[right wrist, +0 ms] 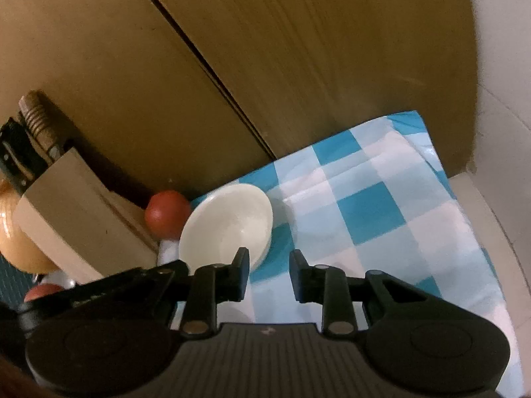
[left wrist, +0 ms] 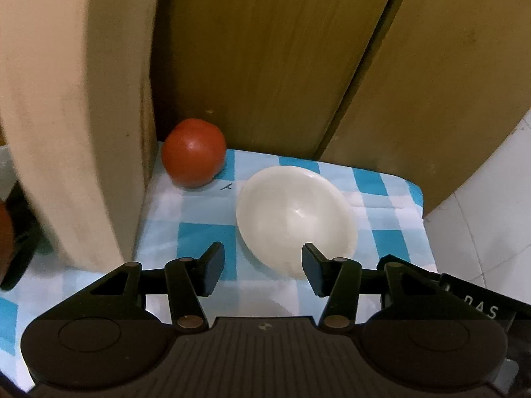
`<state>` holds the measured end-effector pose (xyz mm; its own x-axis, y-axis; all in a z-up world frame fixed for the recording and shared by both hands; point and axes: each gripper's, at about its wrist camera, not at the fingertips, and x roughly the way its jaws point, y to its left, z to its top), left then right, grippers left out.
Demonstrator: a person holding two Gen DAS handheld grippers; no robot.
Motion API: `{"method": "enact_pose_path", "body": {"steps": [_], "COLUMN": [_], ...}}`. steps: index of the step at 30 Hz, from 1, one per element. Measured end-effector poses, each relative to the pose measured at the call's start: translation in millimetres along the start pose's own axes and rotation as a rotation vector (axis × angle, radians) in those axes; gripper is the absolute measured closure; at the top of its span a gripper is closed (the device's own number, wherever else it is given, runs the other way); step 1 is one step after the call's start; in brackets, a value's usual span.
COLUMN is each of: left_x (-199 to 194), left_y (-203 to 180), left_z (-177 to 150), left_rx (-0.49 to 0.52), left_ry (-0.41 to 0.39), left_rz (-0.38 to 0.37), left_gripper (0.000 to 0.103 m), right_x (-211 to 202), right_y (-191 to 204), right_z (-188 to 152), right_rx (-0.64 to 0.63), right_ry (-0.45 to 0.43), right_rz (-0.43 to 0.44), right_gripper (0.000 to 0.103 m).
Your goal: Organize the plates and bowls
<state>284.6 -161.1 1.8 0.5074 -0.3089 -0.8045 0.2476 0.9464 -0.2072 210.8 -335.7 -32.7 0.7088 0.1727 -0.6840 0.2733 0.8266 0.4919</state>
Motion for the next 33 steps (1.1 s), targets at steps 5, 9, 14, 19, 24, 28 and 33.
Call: {"method": "enact_pose_path", "body": {"steps": [5,9,14,19,24,28,33], "left_x": [17,32,43,57,64,60,46], "left_y": [-3,-5,-4,-3,-2,-3,-5], "left_z": [10,12,16,18,18,18,18], "left_rx": [0.009,0.025,0.036,0.043,0.069,0.096,0.108], "left_ry": [0.002,0.014,0.02,0.046,0.052,0.045,0.023], "left_rz": [0.009,0.029,0.034,0.035,0.061,0.059,0.056], "left_gripper": [0.043,0.044,0.046,0.054,0.067,0.074,0.074], "right_x": [17,30,46,62,75,77,69], "right_y": [-3,-8,-9,-9,-7,-6,-2], "right_z": [8,13,17,16,16,15,17], "right_rx": [0.008,0.027,0.041,0.056,0.049,0.035,0.032], "right_ry": [0.001,0.005,0.016,0.031,0.066,0.069,0.052], "right_rz": [-0.001,-0.001,0.015,0.031,0.04,0.028,0.028], "right_gripper": [0.08,0.079,0.079,0.079,0.096,0.097,0.098]}}
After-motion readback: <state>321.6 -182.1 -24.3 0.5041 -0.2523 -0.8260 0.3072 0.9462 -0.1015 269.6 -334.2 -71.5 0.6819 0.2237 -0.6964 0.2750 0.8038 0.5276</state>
